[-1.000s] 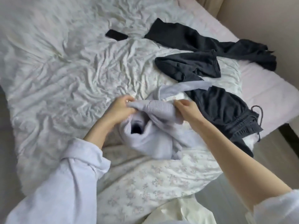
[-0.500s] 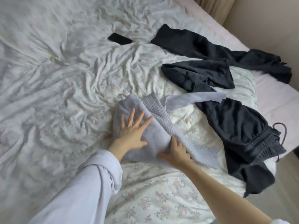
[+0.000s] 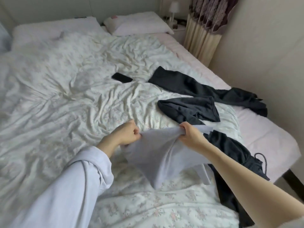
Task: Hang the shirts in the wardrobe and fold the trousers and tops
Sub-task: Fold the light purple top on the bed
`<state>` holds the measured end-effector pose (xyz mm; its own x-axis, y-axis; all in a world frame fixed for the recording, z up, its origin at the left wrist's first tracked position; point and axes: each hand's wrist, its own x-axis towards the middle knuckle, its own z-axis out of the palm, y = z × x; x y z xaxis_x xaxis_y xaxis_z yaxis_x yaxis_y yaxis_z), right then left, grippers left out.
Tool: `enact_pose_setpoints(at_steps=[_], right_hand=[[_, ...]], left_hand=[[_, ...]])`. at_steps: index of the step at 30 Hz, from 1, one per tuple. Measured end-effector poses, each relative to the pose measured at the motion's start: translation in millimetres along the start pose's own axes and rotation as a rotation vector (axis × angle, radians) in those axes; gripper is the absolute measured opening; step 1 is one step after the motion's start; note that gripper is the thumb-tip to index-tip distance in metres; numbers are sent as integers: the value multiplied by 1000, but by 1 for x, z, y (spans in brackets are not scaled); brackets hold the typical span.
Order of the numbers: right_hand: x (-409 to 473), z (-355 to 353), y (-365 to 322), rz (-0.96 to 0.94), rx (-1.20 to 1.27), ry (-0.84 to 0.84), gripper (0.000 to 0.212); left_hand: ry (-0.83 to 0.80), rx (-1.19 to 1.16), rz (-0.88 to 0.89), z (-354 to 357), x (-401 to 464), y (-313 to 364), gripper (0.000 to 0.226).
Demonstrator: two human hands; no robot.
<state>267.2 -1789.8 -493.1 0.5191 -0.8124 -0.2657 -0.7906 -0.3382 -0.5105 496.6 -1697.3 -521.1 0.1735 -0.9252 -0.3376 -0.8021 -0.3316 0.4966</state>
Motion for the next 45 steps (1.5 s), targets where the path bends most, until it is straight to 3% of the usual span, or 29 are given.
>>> enact_pose_setpoints(at_steps=[3,7,11,13,16,18,20,21,22,23,24,26,29,31,33,36,38,40,42,45], right_hand=[[7,-59,-32,-95,-44,389,23],[4,-142,-87,-275,42,916,21],[-12,-189,-110,-394,123,1071,29],[-26,-183,-105,-540,-16,1077,35],[-48,-136,-70,-718,-250,883,47],[-66,-84,-35,-729,-410,640,61],[-92,-22,-5,-605,-550,151,74],[-106,6,6,-492,-540,-126,68],[-121,34,17,-361,-490,-383,58],[-131,57,27,-254,-424,-576,51],[-142,78,35,-187,-359,-720,49],[-153,101,46,-101,-232,-782,44],[-142,120,57,-27,-216,-536,41],[-127,124,62,28,-216,-323,42],[-112,131,69,62,-212,-211,46],[-100,146,88,178,-221,-155,55],[-110,159,94,78,-134,-144,58],[-134,181,98,-182,-185,-256,74],[-160,202,102,-299,-376,-424,98],[-174,219,106,-175,-529,-470,106]], left_hand=[[339,-266,58,-66,-5,32,27],[815,-309,252,-161,-19,99,15],[1067,-73,554,-213,-52,145,20],[1058,165,697,-210,-70,145,17],[816,341,656,-162,-87,107,19],[469,381,419,-108,-104,77,5],[-109,452,44,-53,-119,46,18],[-409,482,-102,-28,-126,33,20],[-621,482,-180,-3,-131,23,18],[-728,458,-199,16,-134,16,17],[-759,407,-195,37,-137,9,22],[-602,285,-175,60,-137,4,23],[-297,176,-110,85,-123,1,38],[-223,211,-16,101,-110,1,54],[-243,303,56,122,-96,1,71],[-396,358,94,156,-79,-5,92],[-360,429,145,171,-71,-11,81],[-197,404,194,179,-69,-18,51],[-71,128,194,179,-73,-21,33],[33,-308,30,156,-86,-15,25]])
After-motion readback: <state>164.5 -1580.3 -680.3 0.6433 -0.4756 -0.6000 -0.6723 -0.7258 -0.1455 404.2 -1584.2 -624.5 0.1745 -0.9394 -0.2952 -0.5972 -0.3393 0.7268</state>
